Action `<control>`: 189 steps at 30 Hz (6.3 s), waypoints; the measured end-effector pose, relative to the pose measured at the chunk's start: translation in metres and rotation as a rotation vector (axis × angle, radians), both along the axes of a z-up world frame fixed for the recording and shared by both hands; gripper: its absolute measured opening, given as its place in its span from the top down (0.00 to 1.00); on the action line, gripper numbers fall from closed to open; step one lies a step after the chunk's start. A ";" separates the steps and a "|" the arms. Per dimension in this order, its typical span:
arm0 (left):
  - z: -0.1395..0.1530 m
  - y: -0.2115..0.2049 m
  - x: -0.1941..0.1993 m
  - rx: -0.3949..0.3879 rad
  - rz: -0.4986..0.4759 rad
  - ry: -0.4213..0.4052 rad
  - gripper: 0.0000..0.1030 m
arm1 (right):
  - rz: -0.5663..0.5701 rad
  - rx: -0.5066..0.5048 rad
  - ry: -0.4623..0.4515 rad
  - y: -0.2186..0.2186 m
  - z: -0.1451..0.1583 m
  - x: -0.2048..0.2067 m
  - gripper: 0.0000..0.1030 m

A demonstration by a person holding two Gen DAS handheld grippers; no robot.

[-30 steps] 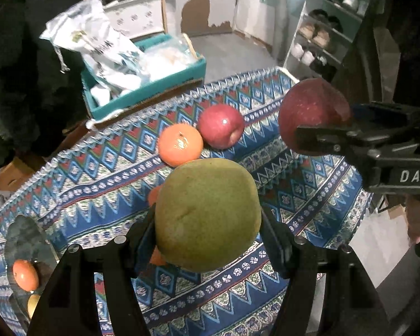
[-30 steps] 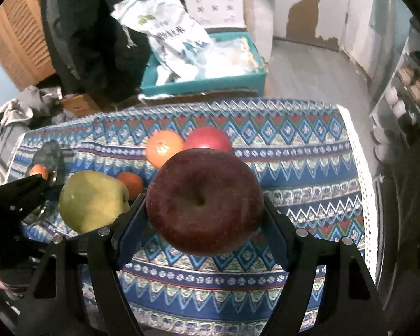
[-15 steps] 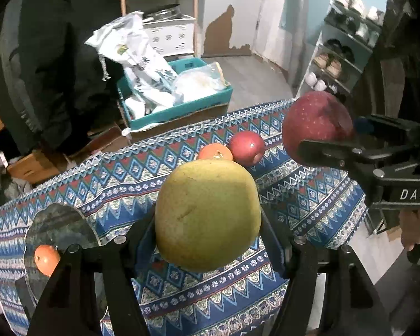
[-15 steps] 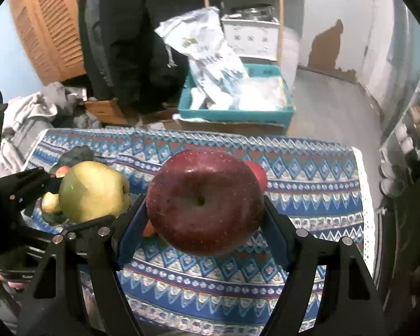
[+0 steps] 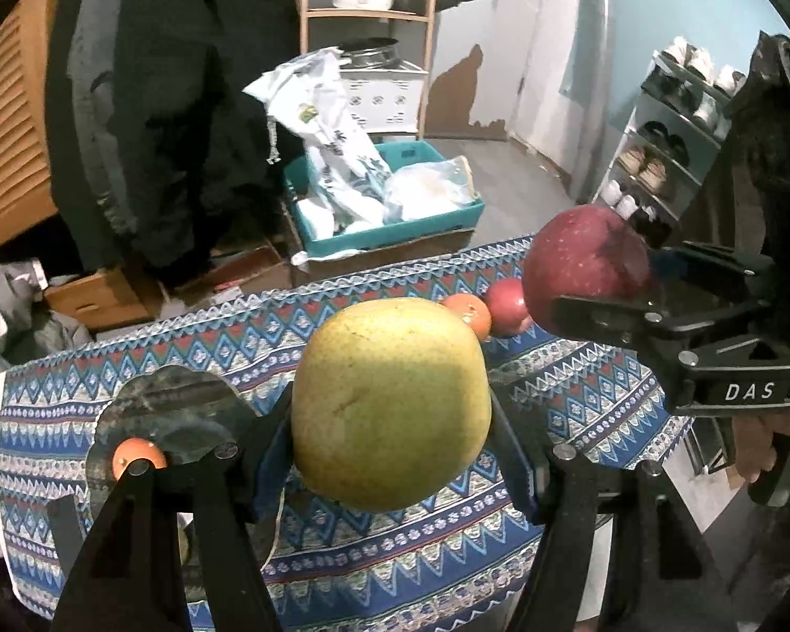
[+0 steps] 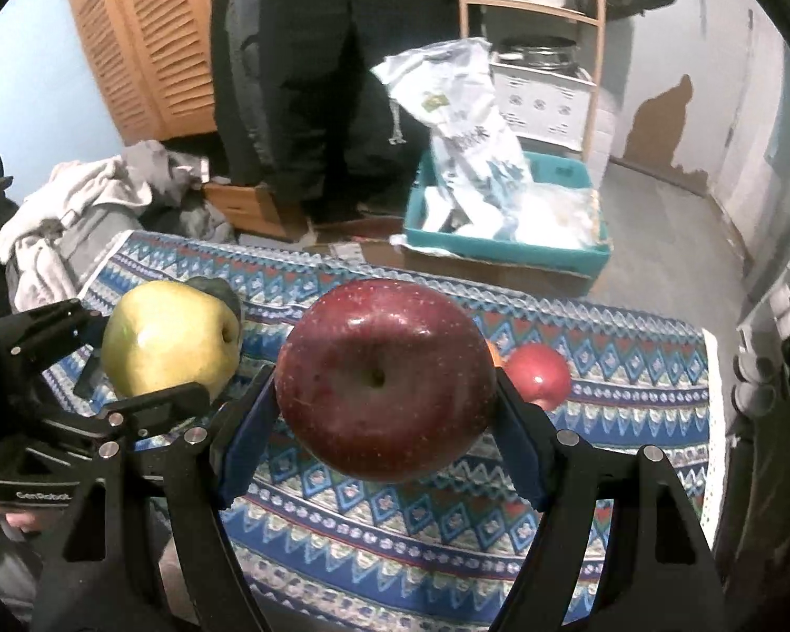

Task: Organize fruits
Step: 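Carry the apple with the right tool while the left tool carries the pear to the bowl, then open the right tool over the bowl while the left tool releases the pear into it, then move both tools back over the remaining oranges and red apple, then grasp the second red apple with the right tool while the left tool grasps an orange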

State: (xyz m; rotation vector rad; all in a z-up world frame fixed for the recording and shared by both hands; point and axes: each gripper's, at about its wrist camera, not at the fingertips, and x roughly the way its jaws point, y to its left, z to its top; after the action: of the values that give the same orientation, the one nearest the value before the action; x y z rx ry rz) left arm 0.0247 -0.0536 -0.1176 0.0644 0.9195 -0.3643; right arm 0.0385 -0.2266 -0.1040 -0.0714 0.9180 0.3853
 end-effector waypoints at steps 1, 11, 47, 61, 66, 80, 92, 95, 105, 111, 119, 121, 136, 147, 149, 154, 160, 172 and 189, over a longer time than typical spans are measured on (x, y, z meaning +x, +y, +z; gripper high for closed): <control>0.000 0.004 0.000 -0.001 0.007 -0.003 0.33 | 0.007 0.004 0.000 0.005 0.000 0.002 0.25; -0.007 0.051 -0.003 -0.015 0.088 0.009 0.33 | 0.086 0.019 0.016 0.058 -0.008 0.017 0.25; -0.125 0.158 -0.003 0.008 0.306 0.258 0.33 | 0.252 0.017 0.262 0.203 -0.105 0.064 0.25; -0.141 0.158 -0.003 0.014 0.325 0.287 0.34 | 0.280 -0.023 0.312 0.225 -0.137 0.063 0.25; -0.138 0.163 0.000 -0.004 0.344 0.275 0.42 | 0.280 -0.030 0.338 0.226 -0.147 0.063 0.25; -0.141 0.166 0.000 -0.001 0.348 0.306 0.44 | 0.258 0.038 0.365 0.222 -0.145 0.066 0.27; -0.129 0.161 0.001 0.004 0.353 0.294 0.38 | 0.251 0.052 0.315 0.212 -0.121 0.061 0.27; -0.122 0.157 0.001 0.006 0.346 0.280 0.37 | 0.245 0.028 0.277 0.207 -0.112 0.059 0.27; -0.091 0.130 0.002 0.008 0.307 0.218 0.24 | 0.200 -0.043 0.194 0.174 -0.083 0.054 0.27; -0.083 0.107 0.004 0.018 0.263 0.201 0.22 | 0.167 -0.065 0.152 0.148 -0.066 0.048 0.25; -0.071 0.072 0.011 0.030 0.221 0.186 0.22 | 0.097 -0.073 0.105 0.099 -0.047 0.040 0.21; -0.068 0.064 0.013 0.036 0.212 0.180 0.21 | 0.075 -0.075 0.096 0.085 -0.044 0.039 0.21; -0.059 0.002 0.039 0.090 0.116 0.156 0.21 | -0.047 -0.134 0.103 -0.013 -0.052 0.045 0.21; -0.077 -0.032 0.070 0.132 0.063 0.179 0.21 | -0.079 -0.158 0.218 -0.069 -0.080 0.084 0.20; -0.082 -0.035 0.077 0.148 0.060 0.183 0.21 | -0.085 -0.151 0.247 -0.076 -0.087 0.094 0.20; -0.094 -0.041 0.096 0.138 0.058 0.208 0.21 | -0.083 -0.138 0.314 -0.090 -0.108 0.113 0.20; -0.112 -0.051 0.114 0.155 0.039 0.226 0.21 | -0.084 -0.122 0.393 -0.104 -0.140 0.130 0.20; -0.129 -0.063 0.137 0.122 0.017 0.276 0.21 | -0.031 -0.076 0.434 -0.099 -0.175 0.148 0.20; -0.138 -0.065 0.118 0.077 -0.003 0.343 0.21 | -0.066 -0.112 0.378 -0.101 -0.182 0.134 0.26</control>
State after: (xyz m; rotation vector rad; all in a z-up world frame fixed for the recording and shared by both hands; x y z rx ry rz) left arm 0.1431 -0.1189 -0.2559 0.0753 1.2728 -0.3486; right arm 0.1721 -0.3273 -0.2856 -0.0716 1.3118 0.2896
